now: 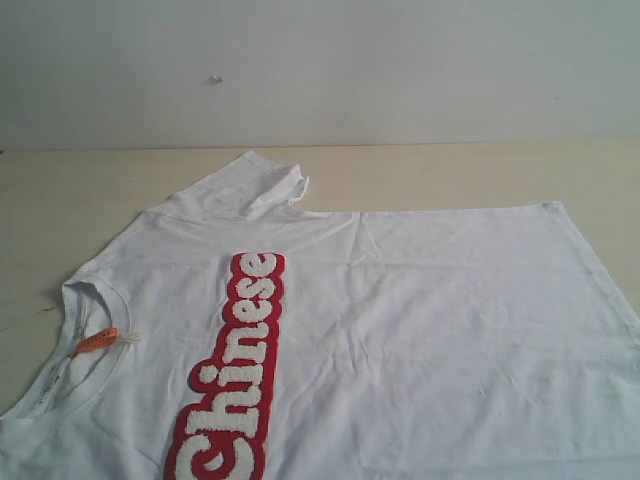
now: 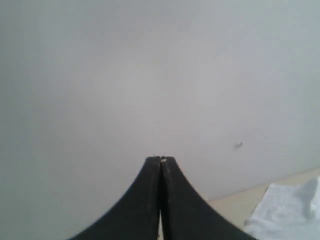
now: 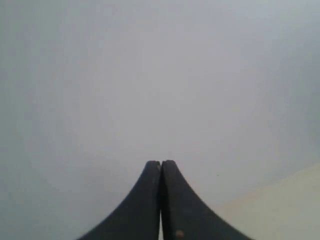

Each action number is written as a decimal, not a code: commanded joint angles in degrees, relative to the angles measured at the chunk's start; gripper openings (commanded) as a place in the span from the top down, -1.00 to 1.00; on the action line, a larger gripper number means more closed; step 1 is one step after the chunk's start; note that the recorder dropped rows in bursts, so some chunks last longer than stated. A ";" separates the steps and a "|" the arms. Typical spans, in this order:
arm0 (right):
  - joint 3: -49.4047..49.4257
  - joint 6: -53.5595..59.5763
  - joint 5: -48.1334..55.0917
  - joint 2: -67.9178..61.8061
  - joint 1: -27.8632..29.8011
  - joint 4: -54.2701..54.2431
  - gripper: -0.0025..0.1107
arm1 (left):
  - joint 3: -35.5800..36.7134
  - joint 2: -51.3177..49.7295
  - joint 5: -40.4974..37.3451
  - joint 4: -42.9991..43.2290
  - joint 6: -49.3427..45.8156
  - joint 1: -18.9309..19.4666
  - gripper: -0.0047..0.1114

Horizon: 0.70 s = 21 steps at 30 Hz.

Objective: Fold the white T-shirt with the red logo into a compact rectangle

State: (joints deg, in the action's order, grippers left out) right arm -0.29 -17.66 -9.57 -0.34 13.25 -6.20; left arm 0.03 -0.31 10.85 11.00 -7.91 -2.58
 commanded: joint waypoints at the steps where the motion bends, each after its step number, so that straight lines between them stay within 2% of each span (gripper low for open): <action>1: 0.29 -9.93 -5.77 0.34 0.24 0.14 0.96 | -0.03 0.31 9.04 0.08 4.57 0.10 0.92; 3: 0.29 -11.66 -9.12 0.34 0.24 0.14 0.96 | -0.03 0.31 15.17 0.08 14.49 0.10 0.92; 6: 0.07 -14.06 -9.82 0.34 0.12 0.14 0.96 | -0.03 0.31 23.47 0.08 37.50 0.10 0.92; 7: -0.53 -14.06 -9.82 0.34 0.12 0.14 0.96 | -0.03 0.31 24.76 0.37 40.47 0.10 0.92; 9: -3.53 -13.93 -8.28 0.34 0.12 0.39 0.96 | -0.03 0.31 27.34 5.78 51.21 0.10 0.92; 16: -13.01 -8.93 2.78 -1.50 0.12 0.94 0.96 | -0.03 0.31 26.33 6.26 58.06 0.10 0.92; 21: -18.61 -5.74 9.26 -5.86 0.12 0.94 0.96 | -0.03 0.31 18.94 6.63 69.52 0.10 0.92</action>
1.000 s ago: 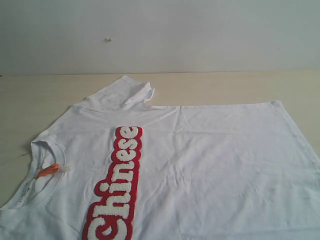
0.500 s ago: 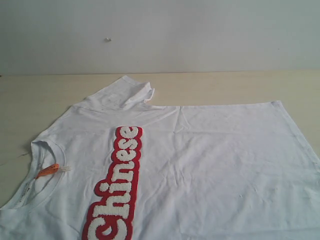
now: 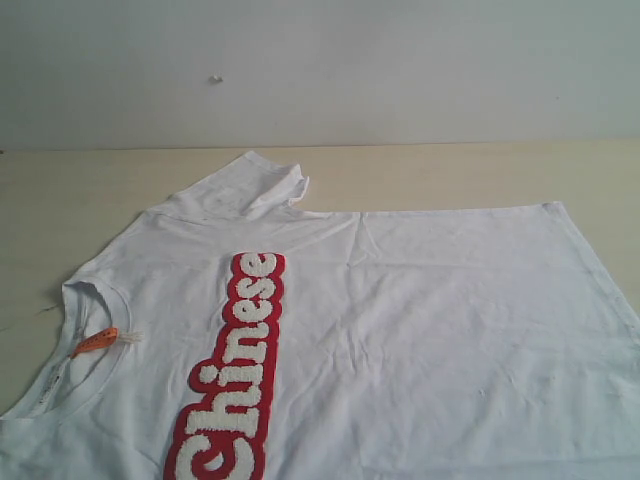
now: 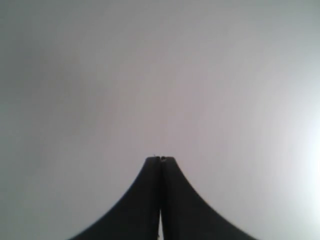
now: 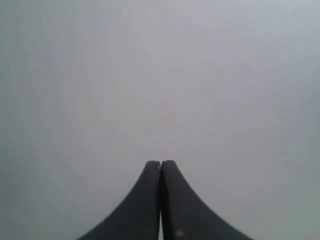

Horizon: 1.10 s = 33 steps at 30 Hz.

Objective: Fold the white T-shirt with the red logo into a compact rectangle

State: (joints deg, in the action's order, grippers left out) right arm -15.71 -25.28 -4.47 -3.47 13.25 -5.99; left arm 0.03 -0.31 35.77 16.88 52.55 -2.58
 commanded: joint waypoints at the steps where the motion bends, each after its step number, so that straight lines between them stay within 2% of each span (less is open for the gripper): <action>1: -4.26 1.88 5.17 -3.82 0.12 0.73 0.96 | -0.03 0.31 -8.32 0.99 12.19 0.10 0.92; 3: -5.49 1.88 6.13 -5.12 0.12 0.73 0.96 | -0.03 -0.31 -10.94 4.33 15.51 0.10 0.92; 6: -7.42 3.09 7.09 -7.33 0.03 0.73 0.96 | -1.14 -2.29 -11.66 14.14 20.04 0.10 0.92; 10: -10.52 7.54 11.79 -10.89 -2.58 0.76 0.96 | -7.99 -8.29 -13.35 29.28 31.09 0.10 0.92; 13: -13.04 11.52 16.84 -13.77 -4.80 0.76 0.96 | -13.66 -14.21 -12.92 38.90 36.03 0.10 0.92; 18: -16.48 15.52 22.00 -17.65 -7.44 0.76 0.96 | -21.77 -26.06 -12.61 48.18 42.67 0.10 0.92; 22: -19.33 18.87 25.22 -19.66 -9.31 0.61 0.96 | -28.25 -35.60 -8.27 57.13 49.61 0.10 0.92; 28: -24.02 22.22 29.54 -23.71 -11.80 0.61 0.96 | -39.99 -49.84 2.91 82.47 68.17 0.10 0.92; 33: -28.21 25.87 35.78 -29.28 -14.02 0.61 0.96 | -47.23 -58.43 12.38 83.06 69.06 0.10 0.92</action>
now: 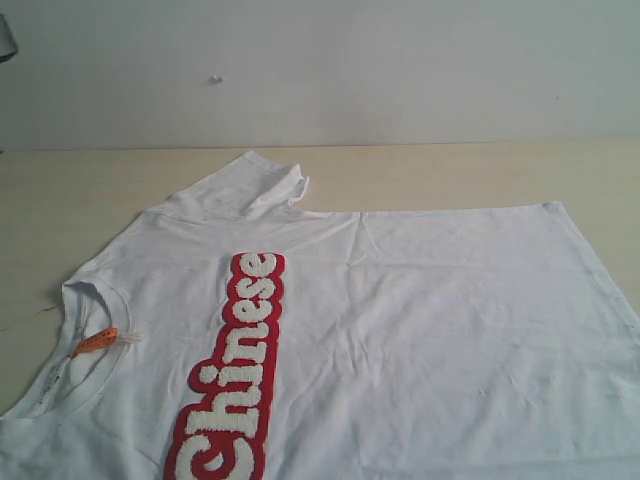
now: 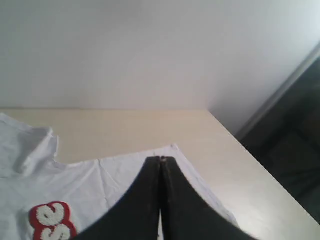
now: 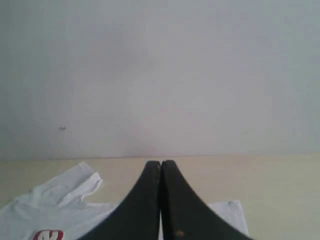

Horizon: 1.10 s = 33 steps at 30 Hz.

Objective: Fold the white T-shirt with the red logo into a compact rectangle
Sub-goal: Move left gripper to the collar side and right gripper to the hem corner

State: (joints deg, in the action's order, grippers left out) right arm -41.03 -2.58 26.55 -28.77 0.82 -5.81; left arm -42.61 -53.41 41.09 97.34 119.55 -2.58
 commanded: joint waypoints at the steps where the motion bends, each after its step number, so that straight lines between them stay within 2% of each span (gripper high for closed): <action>1: -3.73 4.43 6.49 -5.39 -2.11 0.43 0.96 | -5.81 -6.84 8.41 2.61 2.06 0.10 0.92; 7: -8.10 7.83 15.33 -14.52 -3.85 0.45 0.96 | -11.88 -14.50 14.38 2.61 1.22 0.10 0.92; 11: -9.80 10.78 20.58 -20.11 -4.11 0.03 0.96 | -13.60 -16.68 11.88 2.61 -2.94 0.10 0.92; 18: -10.02 13.76 21.37 -24.46 -4.11 -0.09 0.96 | -13.60 -16.94 -0.59 2.61 -19.87 0.28 0.92; 26: -10.02 22.47 22.11 -29.84 -4.11 -0.25 0.96 | -11.62 -21.28 -1.29 2.61 -34.12 0.28 0.92; 33: -10.02 34.17 23.19 -36.44 -4.11 -0.25 0.96 | -6.31 -21.89 -4.87 2.61 -52.02 0.28 0.92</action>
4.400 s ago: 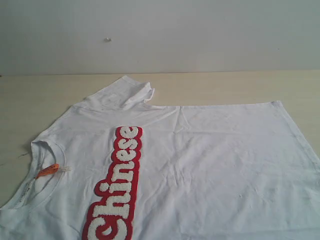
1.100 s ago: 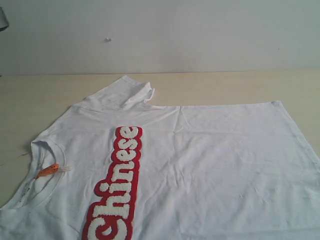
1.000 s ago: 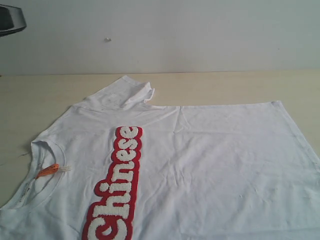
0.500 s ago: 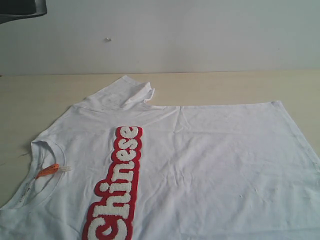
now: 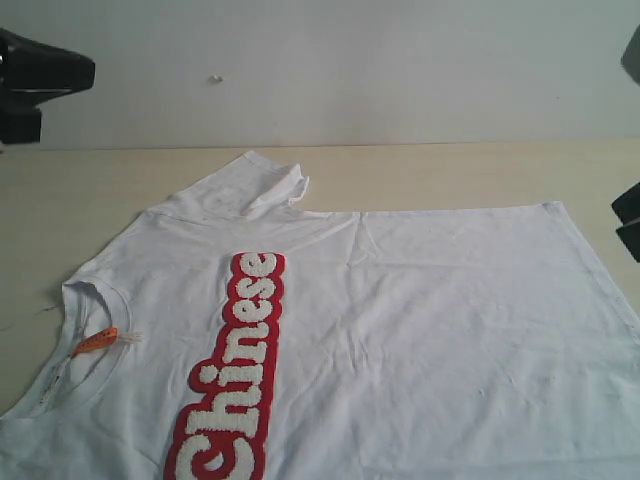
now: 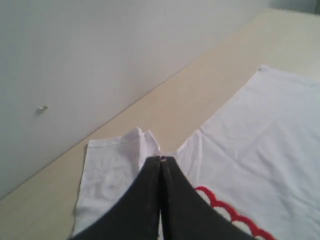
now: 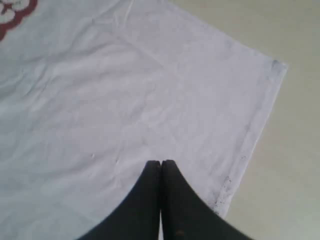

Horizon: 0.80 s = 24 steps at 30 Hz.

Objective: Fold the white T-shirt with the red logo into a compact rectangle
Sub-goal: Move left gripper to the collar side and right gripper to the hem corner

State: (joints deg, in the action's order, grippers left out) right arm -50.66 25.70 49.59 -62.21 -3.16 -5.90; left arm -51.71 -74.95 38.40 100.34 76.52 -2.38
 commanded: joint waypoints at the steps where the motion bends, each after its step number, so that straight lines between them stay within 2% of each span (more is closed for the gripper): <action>1: -0.40 6.80 0.15 -3.74 -0.14 -0.15 0.96 | 3.93 -0.35 -2.89 -0.39 -10.91 0.07 0.92; 7: -0.40 9.23 -0.10 -7.49 -0.14 -0.15 0.96 | 11.47 -0.01 -10.25 -0.39 -23.41 -0.46 0.92; 16: -0.40 12.03 -1.70 -7.91 -0.14 -0.15 0.96 | 17.67 3.51 -30.33 -0.39 -40.97 -9.56 0.92; 24: -0.40 14.20 -1.40 -7.91 -0.14 0.67 0.96 | 20.86 3.22 -39.03 -0.39 -47.08 -14.32 0.92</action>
State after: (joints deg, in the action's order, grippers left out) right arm -50.66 38.71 48.51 -70.21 -3.16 -5.77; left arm -32.44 -71.68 2.65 100.49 32.39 -14.92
